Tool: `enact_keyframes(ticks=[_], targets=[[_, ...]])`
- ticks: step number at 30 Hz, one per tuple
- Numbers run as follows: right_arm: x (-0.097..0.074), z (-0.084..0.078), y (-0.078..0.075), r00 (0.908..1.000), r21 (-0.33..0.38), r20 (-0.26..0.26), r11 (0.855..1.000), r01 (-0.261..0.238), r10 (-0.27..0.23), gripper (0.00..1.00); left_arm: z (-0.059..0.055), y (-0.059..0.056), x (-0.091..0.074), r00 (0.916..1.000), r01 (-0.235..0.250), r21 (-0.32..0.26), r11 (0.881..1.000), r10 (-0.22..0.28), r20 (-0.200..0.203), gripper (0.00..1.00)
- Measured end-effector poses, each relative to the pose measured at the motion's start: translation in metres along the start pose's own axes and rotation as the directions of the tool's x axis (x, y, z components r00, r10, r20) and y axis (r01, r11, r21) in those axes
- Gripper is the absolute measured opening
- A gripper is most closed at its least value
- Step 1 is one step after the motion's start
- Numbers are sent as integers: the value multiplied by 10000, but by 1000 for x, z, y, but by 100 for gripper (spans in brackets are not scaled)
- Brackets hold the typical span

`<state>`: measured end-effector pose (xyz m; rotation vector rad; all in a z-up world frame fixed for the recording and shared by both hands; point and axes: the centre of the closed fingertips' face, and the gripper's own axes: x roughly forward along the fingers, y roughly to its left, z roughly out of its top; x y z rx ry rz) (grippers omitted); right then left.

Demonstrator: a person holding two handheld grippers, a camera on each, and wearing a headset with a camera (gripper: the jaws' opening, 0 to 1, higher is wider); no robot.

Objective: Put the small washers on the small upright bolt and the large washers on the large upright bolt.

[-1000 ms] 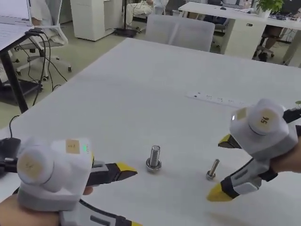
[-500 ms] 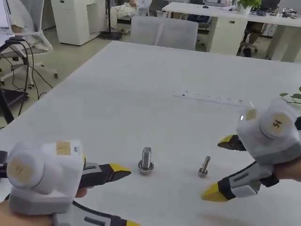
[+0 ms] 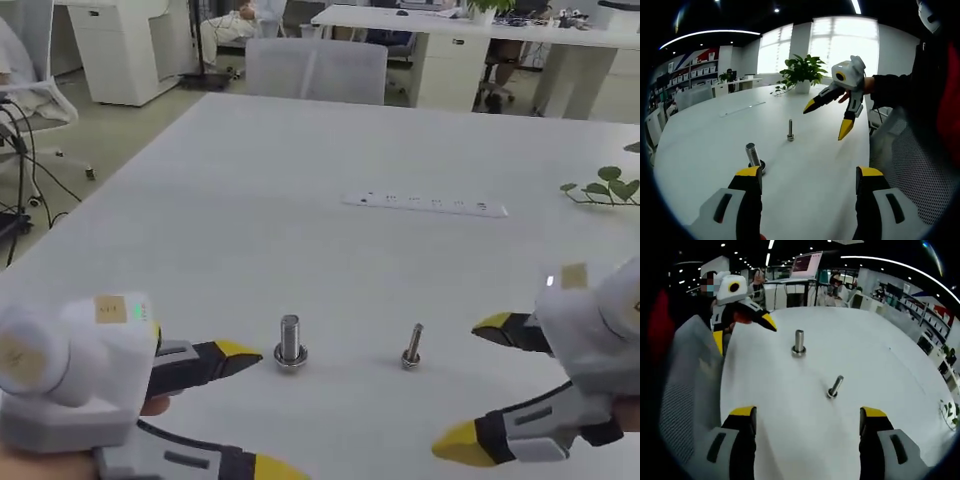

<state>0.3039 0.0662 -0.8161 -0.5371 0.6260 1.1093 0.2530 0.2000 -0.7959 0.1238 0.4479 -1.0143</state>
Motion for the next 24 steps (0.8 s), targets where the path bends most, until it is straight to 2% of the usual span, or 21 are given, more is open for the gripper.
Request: enact_keyframes(ticks=[4,10,14,17,20,24], targets=[[-10,0,9,9985,346,543,9994,21,-40,86,1,-2,1,10000,51,29,10000,-51,-29,77],[-17,-11,21,9974,628,675,9978,208,-251,86,1,-3,0,10000,77,22,10000,-77,-22,78],[-22,-5,26,9908,986,1236,9942,427,-548,86,1,-4,-2,10000,41,-18,10000,-41,-19,78],[-25,4,31,9812,1212,1793,9913,505,-719,86,1,-5,-4,10000,-22,-114,9999,22,48,79],[-25,8,33,9757,1167,2030,9914,596,-826,86,0,-6,-6,9999,-76,-203,9998,78,107,79],[-25,9,36,9730,1294,2143,9898,589,-860,87,1,-9,-11,9996,-155,-386,9991,165,251,80]])
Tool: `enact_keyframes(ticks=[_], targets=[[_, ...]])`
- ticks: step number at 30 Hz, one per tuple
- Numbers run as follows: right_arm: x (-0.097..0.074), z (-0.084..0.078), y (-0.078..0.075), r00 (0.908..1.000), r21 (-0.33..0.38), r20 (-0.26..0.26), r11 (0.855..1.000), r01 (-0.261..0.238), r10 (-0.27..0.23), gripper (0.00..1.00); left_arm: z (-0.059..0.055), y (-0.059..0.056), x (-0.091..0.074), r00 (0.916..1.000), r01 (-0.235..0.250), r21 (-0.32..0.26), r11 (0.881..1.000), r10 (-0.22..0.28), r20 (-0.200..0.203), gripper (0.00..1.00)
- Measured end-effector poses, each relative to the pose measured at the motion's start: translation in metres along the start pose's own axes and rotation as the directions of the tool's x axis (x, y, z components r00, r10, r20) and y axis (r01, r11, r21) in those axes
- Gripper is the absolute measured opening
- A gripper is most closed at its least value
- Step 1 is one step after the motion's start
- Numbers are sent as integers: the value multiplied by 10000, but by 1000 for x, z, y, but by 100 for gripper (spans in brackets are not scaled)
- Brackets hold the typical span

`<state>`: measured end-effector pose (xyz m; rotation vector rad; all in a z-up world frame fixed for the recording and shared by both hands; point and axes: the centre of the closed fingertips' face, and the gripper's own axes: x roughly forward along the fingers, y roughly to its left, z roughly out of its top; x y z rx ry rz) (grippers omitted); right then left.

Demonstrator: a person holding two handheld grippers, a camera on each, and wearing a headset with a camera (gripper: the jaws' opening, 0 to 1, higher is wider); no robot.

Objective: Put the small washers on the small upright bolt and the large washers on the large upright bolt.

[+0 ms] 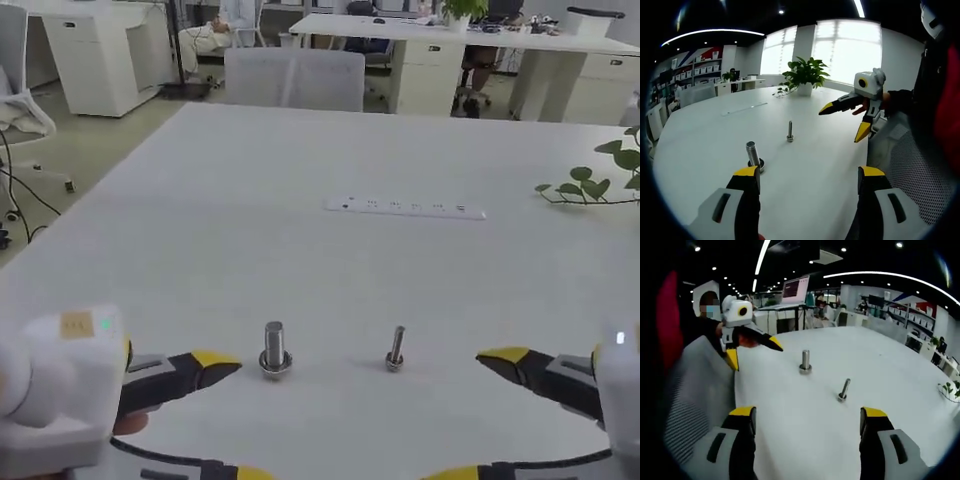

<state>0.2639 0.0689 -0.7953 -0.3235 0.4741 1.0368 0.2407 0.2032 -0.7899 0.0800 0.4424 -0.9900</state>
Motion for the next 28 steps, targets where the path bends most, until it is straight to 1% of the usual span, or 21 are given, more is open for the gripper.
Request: enact_keyframes(ticks=[3,4,8,11,15,21,28], targets=[[3,-5,4,10000,165,-5,9999,-44,44,87,-1,-1,-3,9998,-78,-261,9996,83,157,80],[5,-8,7,9998,153,-122,9998,-140,142,87,-2,0,-3,9997,-116,-351,9993,123,202,81],[7,-12,12,9992,96,-270,9995,-297,299,87,-8,-3,-2,9998,-170,-480,9987,176,121,81],[7,-11,11,9994,122,-192,9996,-272,274,88,-10,-4,-2,9998,-196,-489,9986,198,47,81],[6,-10,10,9997,109,-157,9998,-181,183,88,-10,-3,-2,9996,-279,-510,9983,282,41,81],[6,-12,10,9996,28,-242,9999,-141,142,88,-12,-4,-1,9997,-224,-444,9988,220,-88,81],[6,-13,9,9996,21,-277,10000,-78,78,88,-13,-4,-1,9997,-200,-466,9987,194,-126,81]])
